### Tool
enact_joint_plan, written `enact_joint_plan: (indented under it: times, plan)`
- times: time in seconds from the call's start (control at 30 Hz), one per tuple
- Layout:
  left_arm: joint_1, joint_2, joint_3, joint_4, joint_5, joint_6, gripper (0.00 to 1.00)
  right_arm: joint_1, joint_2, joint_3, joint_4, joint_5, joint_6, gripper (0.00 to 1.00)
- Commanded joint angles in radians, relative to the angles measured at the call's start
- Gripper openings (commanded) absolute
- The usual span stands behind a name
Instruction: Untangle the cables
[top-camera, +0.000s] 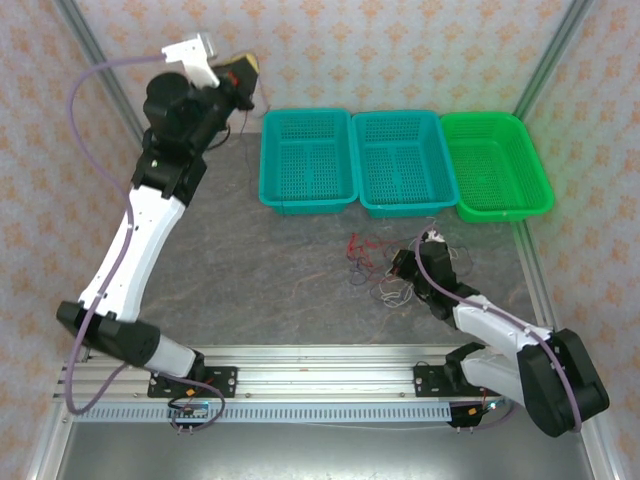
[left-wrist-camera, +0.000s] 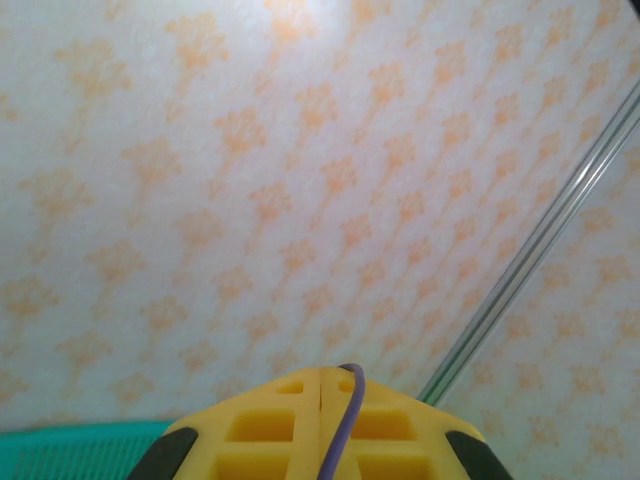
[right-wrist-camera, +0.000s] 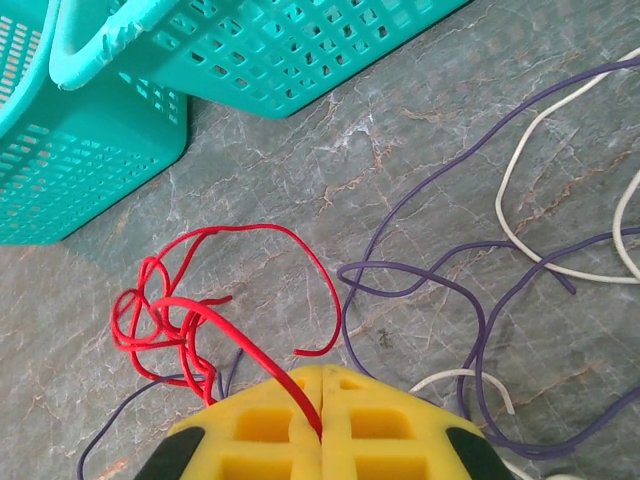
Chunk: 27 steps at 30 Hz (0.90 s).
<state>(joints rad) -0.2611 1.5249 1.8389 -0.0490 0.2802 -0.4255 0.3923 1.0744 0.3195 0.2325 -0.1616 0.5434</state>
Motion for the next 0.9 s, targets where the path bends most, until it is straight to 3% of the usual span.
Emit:
enact_joint_plan:
  times: [0.0,0.17,0.27,0.6,0.77,0.87]
  plan:
    - [-0.005,0.126,0.18,0.002,-0.008,0.011,0.0,0.007,-0.025,-0.021,0.014,0.029,0.024,0.0]
    - [-0.004,0.376,0.493,-0.072,0.009,0.006,0.0,0.008,-0.077,-0.034,-0.022,0.053,0.029,0.0]
    - [-0.004,0.517,0.597,-0.147,-0.002,0.001,0.0,0.007,-0.109,-0.04,-0.04,0.072,0.028,0.0]
    - [-0.004,0.641,0.384,-0.189,-0.136,0.008,0.0,0.007,-0.164,-0.038,-0.098,0.08,0.007,0.0]
    - [-0.006,0.611,0.343,-0.255,-0.145,0.041,0.33,0.005,-0.176,0.003,-0.212,0.181,0.024,0.0]
    - [-0.007,0.532,0.272,-0.256,-0.156,0.069,0.61,-0.012,-0.161,0.046,-0.295,0.251,0.032,0.05]
